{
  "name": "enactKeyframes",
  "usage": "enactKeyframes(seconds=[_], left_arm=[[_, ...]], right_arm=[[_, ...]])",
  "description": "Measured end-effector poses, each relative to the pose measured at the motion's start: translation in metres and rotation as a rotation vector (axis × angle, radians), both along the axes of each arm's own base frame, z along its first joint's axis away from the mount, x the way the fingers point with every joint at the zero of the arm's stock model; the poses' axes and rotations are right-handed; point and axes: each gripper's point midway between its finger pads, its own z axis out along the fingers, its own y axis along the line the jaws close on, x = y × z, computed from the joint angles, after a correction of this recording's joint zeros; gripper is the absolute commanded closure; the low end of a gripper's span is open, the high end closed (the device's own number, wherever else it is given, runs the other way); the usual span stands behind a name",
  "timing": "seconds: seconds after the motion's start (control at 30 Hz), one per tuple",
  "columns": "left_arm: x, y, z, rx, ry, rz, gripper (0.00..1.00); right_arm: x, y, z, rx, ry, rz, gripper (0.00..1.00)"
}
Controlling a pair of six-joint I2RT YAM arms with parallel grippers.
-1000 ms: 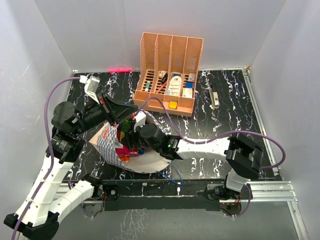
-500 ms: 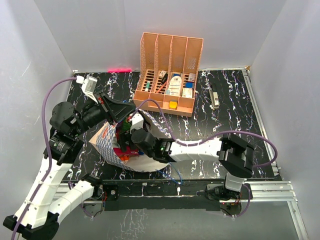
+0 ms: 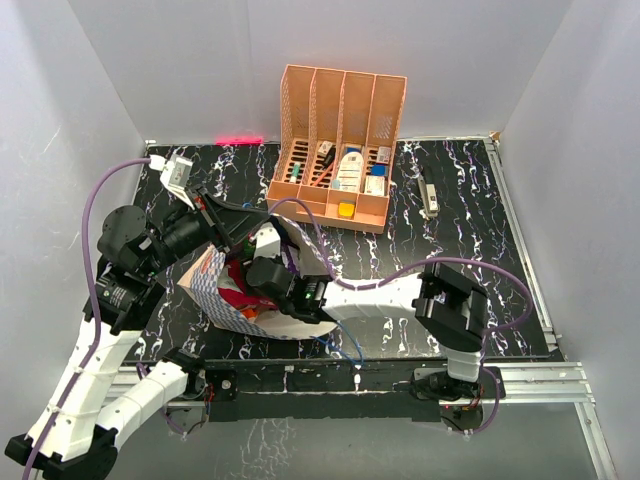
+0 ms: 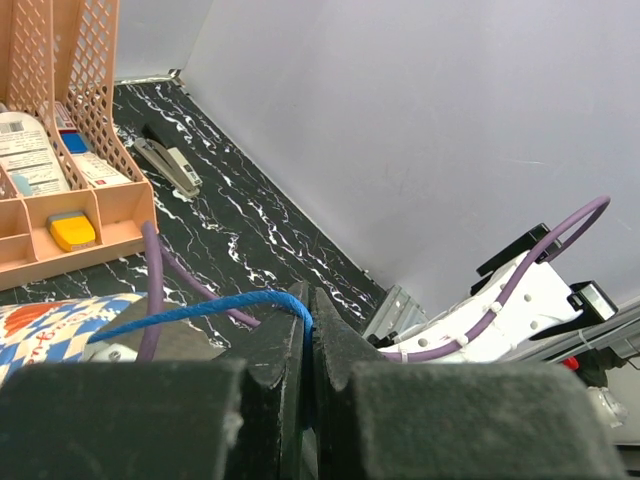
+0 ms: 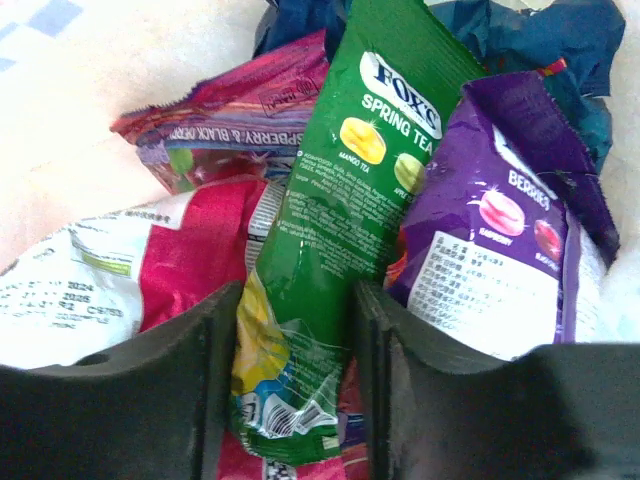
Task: Take the snacks out of the paper bag
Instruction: Take out the snack from the paper bag.
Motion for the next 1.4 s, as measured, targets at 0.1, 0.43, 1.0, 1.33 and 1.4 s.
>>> enactKeyframes(seconds=[0.1, 0.43, 1.0, 1.33, 1.4], left_arm=[[0.000, 0.001, 0.000, 0.002, 0.000, 0.007, 1.00], [0.001, 0.003, -0.001, 0.015, -0.005, 0.020, 1.00], [0.001, 0.014, -0.004, 0.040, -0.020, 0.085, 1.00], [0.002, 0.031, -0.007, 0.040, -0.019, 0.187, 1.00], [0.003, 0.034, -0.011, 0.042, -0.013, 0.204, 1.00]], right_arm=[[-0.001, -0.006, -0.003, -0.012, -0.004, -0.001, 0.67], [-0.013, -0.013, 0.026, 0.027, -0.005, 0.070, 0.93], [-0.067, -0.041, 0.113, 0.235, -0.003, 0.301, 0.93], [-0.094, -0.106, 0.186, 0.389, -0.100, 0.344, 0.93], [-0.097, -0.120, 0.201, 0.413, -0.121, 0.337, 0.93]])
